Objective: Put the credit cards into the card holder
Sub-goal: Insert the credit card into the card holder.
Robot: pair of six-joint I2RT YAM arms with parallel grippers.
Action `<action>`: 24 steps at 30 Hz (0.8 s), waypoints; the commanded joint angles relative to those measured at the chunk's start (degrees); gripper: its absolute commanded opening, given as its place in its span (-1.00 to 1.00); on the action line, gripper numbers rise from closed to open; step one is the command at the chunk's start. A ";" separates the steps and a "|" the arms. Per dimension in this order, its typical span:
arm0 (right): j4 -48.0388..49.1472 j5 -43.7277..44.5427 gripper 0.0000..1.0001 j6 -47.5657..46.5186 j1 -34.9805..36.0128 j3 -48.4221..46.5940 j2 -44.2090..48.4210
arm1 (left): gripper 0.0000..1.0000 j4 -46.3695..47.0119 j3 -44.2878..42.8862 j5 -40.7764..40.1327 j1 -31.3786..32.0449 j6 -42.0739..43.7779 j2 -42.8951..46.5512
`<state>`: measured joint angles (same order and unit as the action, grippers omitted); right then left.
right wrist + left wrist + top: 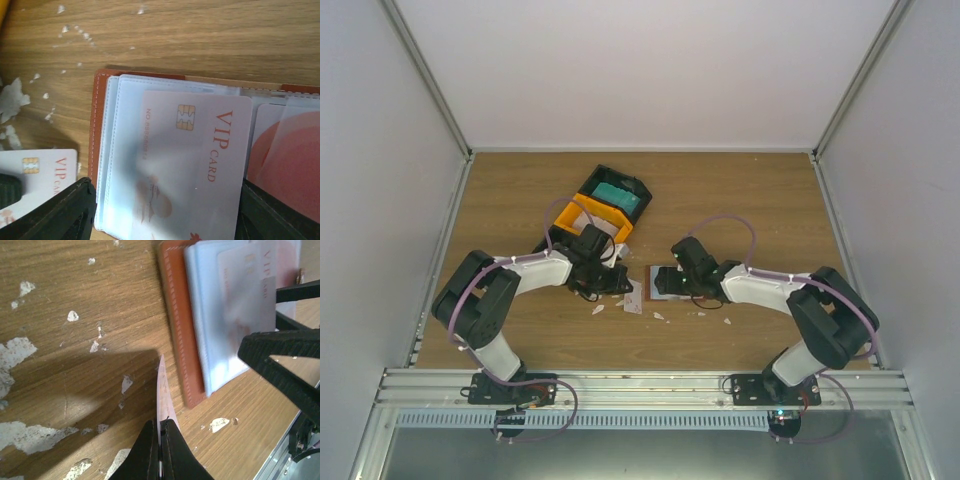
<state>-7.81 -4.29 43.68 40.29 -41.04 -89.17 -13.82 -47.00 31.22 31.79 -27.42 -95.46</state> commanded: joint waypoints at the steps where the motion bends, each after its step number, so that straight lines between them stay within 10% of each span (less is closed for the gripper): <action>1: -7.31 6.14 0.48 -2.22 0.50 -0.84 1.07 | -1.00 0.10 1.53 -1.63 0.38 0.57 -0.34; 24: -9.76 13.93 0.74 1.68 3.30 0.48 7.25 | -1.00 1.01 1.12 0.58 1.73 -0.94 3.32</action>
<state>-16.05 6.44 44.21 43.24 -41.15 -81.78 -13.80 -46.68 31.64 32.71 -27.97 -94.00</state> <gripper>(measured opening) 0.876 0.010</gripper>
